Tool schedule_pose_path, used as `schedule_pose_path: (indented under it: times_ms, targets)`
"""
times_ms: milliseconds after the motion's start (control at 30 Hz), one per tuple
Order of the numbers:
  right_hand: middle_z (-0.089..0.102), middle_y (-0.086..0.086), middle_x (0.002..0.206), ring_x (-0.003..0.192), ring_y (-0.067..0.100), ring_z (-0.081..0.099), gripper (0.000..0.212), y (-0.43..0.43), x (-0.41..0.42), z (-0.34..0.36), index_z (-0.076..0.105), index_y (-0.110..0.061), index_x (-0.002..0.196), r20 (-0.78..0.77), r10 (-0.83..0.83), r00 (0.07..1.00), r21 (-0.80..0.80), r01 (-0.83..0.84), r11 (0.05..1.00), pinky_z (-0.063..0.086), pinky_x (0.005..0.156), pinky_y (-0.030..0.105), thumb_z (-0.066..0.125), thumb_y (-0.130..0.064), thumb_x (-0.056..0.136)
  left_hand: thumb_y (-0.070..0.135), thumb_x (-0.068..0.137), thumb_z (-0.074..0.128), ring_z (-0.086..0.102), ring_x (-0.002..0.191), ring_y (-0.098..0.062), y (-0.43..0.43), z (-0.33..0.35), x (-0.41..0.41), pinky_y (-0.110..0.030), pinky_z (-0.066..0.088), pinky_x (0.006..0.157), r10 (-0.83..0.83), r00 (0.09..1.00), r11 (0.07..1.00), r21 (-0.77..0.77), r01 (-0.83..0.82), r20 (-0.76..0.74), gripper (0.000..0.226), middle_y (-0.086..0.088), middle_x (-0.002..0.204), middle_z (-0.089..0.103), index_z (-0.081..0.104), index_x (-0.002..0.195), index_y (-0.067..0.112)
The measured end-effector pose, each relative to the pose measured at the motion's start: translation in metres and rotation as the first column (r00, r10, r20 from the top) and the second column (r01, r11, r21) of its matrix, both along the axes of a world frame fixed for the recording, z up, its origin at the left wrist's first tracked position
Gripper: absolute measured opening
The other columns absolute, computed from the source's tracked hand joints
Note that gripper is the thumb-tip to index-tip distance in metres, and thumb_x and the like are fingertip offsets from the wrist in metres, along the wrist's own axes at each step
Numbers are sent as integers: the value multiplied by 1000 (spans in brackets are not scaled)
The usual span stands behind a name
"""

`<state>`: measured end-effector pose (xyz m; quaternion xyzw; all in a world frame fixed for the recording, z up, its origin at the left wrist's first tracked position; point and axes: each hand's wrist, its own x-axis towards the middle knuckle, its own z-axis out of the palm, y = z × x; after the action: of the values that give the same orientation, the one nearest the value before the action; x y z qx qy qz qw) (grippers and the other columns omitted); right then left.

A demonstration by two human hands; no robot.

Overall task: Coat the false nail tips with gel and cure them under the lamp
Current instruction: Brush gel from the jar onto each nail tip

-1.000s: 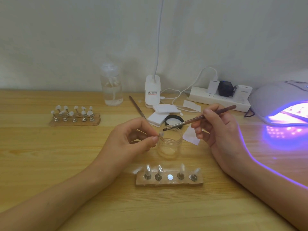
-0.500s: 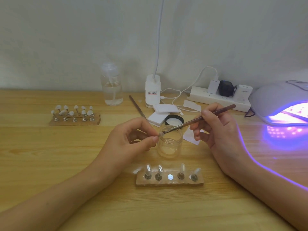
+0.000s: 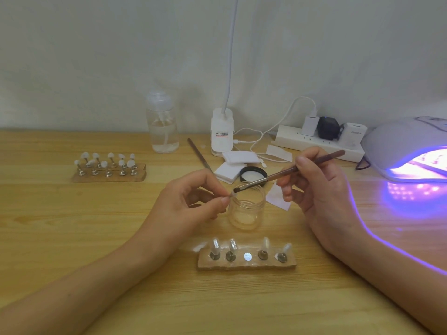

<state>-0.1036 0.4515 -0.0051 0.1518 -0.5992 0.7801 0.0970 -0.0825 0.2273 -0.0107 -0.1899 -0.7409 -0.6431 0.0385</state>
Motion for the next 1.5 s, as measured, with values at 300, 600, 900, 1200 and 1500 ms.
schedule_pose_path:
  times_ms: [300,600,900,1200,1500]
  targets:
    - [68,7,69,57,16,61,16,1,0,-2,59,-23,81,-21,-86,996,10,87,996,50,52,23,55,-21,96,5,83,72,65,73,-9,1,1,0,-18,52,65,16,1000,1000,3,-16,11,15,7,78,69,67,75,17]
    - [67,8,68,58,17,61,14,2,0,-3,55,-15,86,-11,-92,996,82,92,992,51,53,24,54,-17,99,21,76,73,66,74,-8,1,0,1,-18,52,67,6,1000,1000,17,-6,15,6,7,78,69,67,76,19]
    - [68,7,70,58,17,61,15,1,0,-2,56,-17,85,-24,-74,997,85,76,993,50,52,24,54,-18,99,8,82,73,66,73,-10,0,0,0,-19,53,69,1,1000,1000,9,-1,23,14,2,77,70,68,75,20]
    - [68,7,70,59,18,62,15,1,1,-1,57,-19,83,-23,-64,998,77,66,995,51,52,24,55,-20,98,28,72,73,66,70,-9,1,0,0,-18,53,69,-1,999,1000,31,-1,40,6,1,73,70,69,74,24]
    - [68,5,70,59,17,62,16,-2,3,0,57,-19,83,-63,-82,995,84,87,993,51,52,25,54,-18,99,29,68,76,67,68,-11,2,0,1,-19,54,68,1,997,998,61,-6,78,10,1,71,70,70,71,21]
